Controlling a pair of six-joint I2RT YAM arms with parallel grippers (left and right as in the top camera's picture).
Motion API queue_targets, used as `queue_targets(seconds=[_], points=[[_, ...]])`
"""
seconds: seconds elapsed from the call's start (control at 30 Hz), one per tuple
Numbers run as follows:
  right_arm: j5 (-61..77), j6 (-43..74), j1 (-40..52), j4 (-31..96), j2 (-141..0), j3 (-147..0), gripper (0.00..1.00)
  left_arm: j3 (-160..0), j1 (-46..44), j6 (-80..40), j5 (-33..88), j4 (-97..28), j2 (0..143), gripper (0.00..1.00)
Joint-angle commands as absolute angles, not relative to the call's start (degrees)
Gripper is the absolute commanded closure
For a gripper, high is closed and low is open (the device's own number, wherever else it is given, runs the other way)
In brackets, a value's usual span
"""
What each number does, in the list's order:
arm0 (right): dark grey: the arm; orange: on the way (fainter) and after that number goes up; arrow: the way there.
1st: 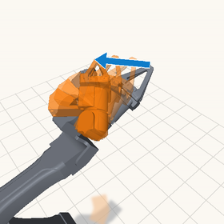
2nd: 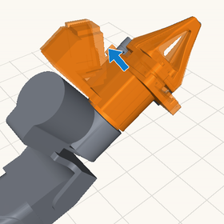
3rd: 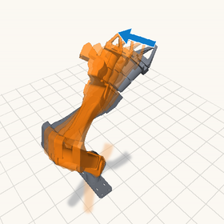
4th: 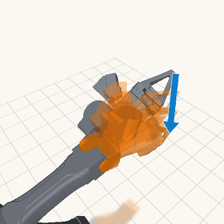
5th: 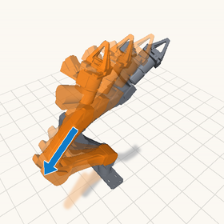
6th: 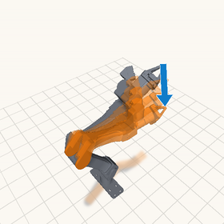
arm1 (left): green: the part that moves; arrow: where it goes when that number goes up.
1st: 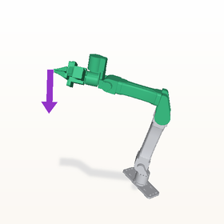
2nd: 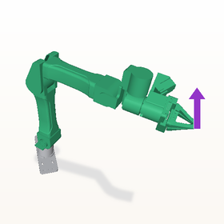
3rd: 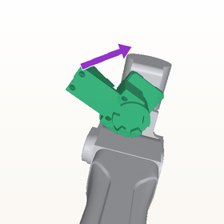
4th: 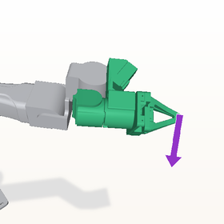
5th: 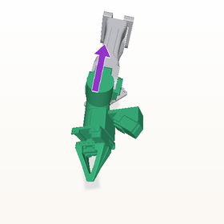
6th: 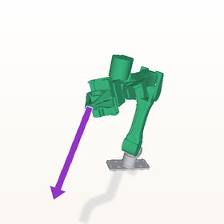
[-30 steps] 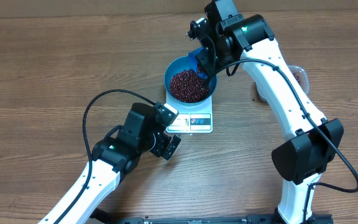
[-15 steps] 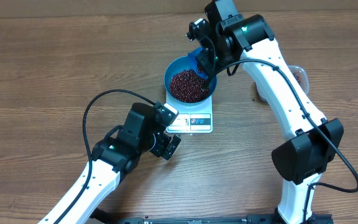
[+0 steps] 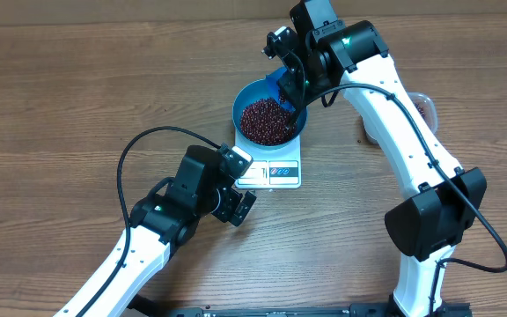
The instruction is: Scoop item into bowl and weigh 150g on scale
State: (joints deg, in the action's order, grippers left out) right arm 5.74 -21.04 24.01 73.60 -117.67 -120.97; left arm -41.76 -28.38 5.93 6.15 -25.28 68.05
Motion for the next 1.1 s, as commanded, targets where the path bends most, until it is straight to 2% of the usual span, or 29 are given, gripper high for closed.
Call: queue_targets(seconds=[0.0,1.07], points=[[6.0,-21.5,24.1,73.3,-115.4,-122.8,0.96,-41.8,-28.1,4.7,5.8,-25.3,68.2,0.0],[6.0,-26.4,24.1,73.3,-114.8,-122.8,0.96,-41.8,-28.1,4.7,5.8,-25.3,68.2,0.01]])
